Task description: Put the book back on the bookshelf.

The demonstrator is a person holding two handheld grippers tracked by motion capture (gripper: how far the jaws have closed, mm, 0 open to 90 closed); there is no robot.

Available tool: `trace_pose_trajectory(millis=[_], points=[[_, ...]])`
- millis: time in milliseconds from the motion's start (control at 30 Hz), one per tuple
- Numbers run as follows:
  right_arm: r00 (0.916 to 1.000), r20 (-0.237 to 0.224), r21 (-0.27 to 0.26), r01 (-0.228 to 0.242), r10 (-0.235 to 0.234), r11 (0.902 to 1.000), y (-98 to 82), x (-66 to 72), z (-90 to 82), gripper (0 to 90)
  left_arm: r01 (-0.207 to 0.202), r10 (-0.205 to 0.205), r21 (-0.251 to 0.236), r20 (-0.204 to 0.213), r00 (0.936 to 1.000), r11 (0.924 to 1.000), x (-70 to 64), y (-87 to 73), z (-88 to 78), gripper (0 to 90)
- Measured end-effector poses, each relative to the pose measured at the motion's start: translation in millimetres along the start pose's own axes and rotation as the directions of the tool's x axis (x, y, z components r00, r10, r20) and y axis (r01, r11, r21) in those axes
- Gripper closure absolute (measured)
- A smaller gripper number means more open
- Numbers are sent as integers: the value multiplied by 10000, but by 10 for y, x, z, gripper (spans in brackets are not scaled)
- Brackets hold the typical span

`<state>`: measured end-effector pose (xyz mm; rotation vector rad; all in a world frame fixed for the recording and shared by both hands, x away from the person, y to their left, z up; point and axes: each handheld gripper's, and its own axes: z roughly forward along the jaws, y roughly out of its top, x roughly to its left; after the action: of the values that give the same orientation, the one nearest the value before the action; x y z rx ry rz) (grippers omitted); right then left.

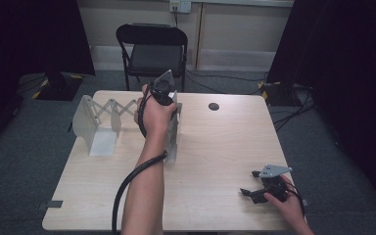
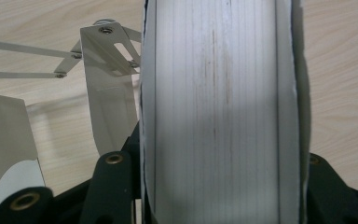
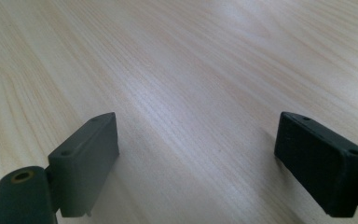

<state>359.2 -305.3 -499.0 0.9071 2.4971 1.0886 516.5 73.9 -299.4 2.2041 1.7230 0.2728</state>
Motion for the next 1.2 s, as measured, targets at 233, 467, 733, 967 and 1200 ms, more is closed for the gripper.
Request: trace_pose_trajectory(millis=[233, 467, 733, 967, 1200], points=[[10000, 3, 6, 15, -15, 10000, 1, -1, 0, 130, 58, -58, -20, -73, 10000, 10000, -8, -6, 25, 529], [10000, -1, -9, 9, -9, 10000, 1, -1, 1, 131, -36, 37, 56, -151, 9999, 10000, -10, -7, 40, 528], [10000, 12, -1, -4, 4, 10000, 1, 0, 0, 130, 16, -16, 30, -165, 9999, 10000, 5, -25, 87, 528], [10000, 5, 8, -15, 15, 10000, 1, 1, 0, 130, 17, -17, -3, -171, 9999, 10000, 12, -32, 99, 527], [10000, -2, 16, -21, 21, 10000, 1, 2, 0, 130, 19, -19, -36, -142, 9999, 10000, 30, -45, 102, 527]])
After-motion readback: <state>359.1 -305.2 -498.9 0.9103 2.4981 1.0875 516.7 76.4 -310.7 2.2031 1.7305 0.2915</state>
